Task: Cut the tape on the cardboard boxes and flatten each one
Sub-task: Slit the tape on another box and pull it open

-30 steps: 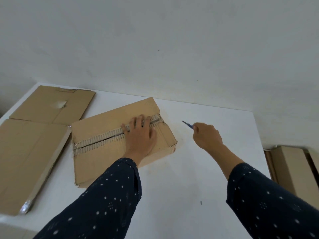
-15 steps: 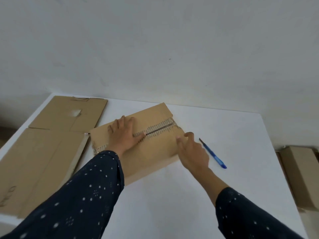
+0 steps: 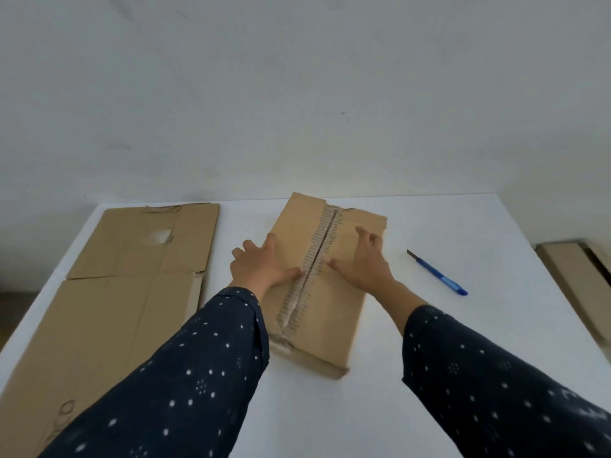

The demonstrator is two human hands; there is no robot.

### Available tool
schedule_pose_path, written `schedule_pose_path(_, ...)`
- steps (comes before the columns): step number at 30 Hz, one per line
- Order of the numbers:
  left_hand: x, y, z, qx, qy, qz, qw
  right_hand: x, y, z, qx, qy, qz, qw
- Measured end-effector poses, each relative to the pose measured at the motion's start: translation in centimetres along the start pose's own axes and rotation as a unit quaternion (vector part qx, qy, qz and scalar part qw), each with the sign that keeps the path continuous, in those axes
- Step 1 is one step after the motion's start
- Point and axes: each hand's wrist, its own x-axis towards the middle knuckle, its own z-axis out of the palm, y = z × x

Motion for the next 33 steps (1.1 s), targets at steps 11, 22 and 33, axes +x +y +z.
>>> schedule_pose_path(11, -1.8, 1.6, 1.7, -0.022, 0.010, 0.033, 0.999, -4.3, 0.5, 3.6, -0.135, 0.008, 0.136, 0.981)
schedule_pose_path(22, -2.7, 5.1, 3.5, -0.139, 0.078, 0.028, 0.987, -4.2, 0.6, 0.6, -0.070, -0.020, 0.084, 0.994)
schedule_pose_path(33, -3.5, 6.7, 2.5, -0.139, -0.006, -0.013, 0.990, -4.8, 3.3, -5.3, 0.095, -0.103, 0.042, 0.989)
